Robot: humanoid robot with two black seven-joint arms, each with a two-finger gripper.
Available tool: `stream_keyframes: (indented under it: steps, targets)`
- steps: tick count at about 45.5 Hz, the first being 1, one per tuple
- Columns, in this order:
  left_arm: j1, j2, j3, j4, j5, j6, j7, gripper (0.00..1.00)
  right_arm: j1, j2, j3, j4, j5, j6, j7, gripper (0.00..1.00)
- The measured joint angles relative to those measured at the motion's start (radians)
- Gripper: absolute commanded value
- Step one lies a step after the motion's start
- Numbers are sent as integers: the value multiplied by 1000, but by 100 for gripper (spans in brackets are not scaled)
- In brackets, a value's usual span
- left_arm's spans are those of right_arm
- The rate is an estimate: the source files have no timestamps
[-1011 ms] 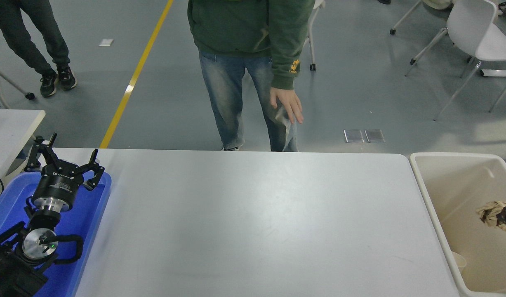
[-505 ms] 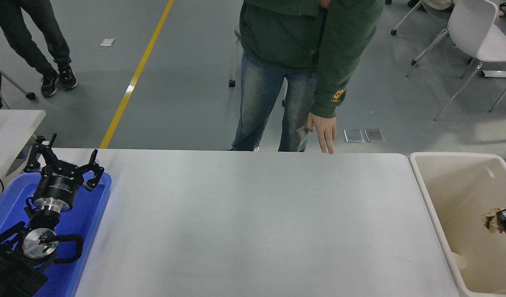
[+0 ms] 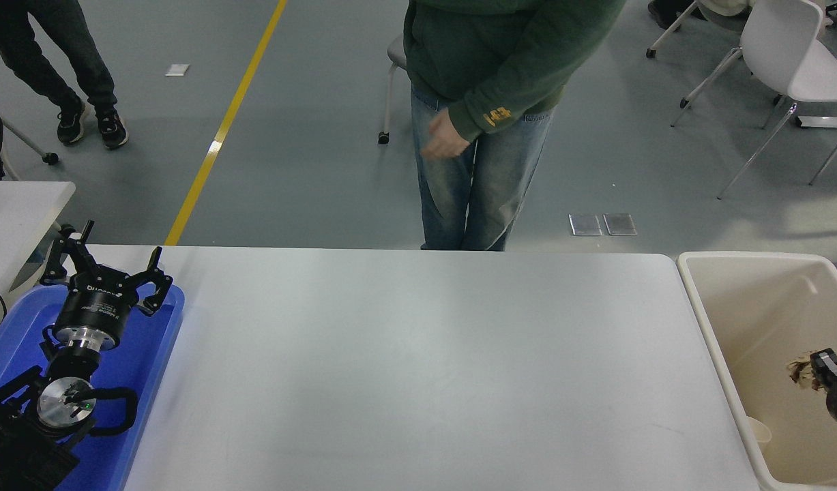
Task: Clean the table surface
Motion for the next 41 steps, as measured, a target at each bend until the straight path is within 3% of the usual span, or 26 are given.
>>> stream_keyframes:
  steps: [26, 41]
  targets:
    - [1, -1, 0, 0, -1, 0, -1, 100, 13, -1, 28, 5, 64, 4, -3, 100]
    - [1, -1, 0, 0, -2, 1, -1, 100, 2, -59, 513, 182, 99, 13, 5, 100]
